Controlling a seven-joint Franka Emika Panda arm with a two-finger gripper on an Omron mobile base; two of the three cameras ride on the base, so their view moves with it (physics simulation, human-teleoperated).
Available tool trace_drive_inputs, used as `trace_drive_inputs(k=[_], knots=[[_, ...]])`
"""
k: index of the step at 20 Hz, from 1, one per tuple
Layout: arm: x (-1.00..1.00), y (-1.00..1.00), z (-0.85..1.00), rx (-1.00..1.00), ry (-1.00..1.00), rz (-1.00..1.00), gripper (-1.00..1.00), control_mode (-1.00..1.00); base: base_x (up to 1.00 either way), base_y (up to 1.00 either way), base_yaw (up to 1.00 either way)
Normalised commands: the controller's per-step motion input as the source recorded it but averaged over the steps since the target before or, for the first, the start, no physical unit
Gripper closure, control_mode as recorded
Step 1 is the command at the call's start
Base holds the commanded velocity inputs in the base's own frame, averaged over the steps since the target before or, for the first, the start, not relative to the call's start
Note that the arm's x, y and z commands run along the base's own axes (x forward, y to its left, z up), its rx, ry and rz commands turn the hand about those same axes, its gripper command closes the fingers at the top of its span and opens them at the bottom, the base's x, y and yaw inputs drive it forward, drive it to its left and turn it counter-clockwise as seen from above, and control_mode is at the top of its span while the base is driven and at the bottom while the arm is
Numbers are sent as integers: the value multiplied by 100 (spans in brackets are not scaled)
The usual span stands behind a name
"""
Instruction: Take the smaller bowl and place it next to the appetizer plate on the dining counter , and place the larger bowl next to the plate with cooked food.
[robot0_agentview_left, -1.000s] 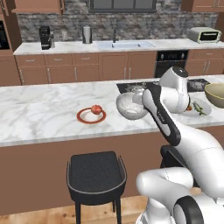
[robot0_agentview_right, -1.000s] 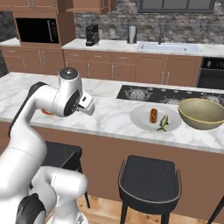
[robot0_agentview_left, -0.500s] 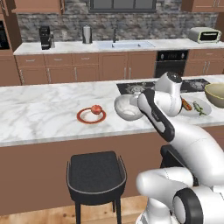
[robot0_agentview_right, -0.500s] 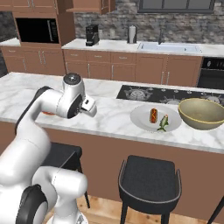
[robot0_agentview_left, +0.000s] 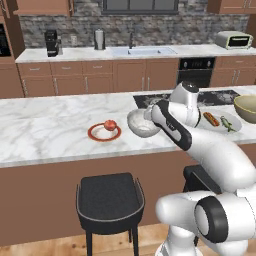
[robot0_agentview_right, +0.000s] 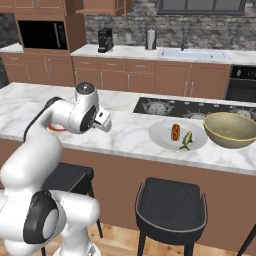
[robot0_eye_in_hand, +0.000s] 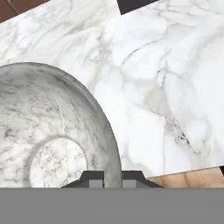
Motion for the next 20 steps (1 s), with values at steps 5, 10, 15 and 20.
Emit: trace_drive_inputs(k=[5, 10, 15, 20], knots=[[26, 9, -14, -2, 3, 0, 100, -100, 0, 0, 0], [24, 4, -14, -1, 1, 0, 100, -100, 0, 0, 0], [20, 7, -31, -2, 0, 0, 100, -100, 0, 0, 0], [21, 4, -28, -2, 0, 0, 100, -100, 0, 0, 0]])
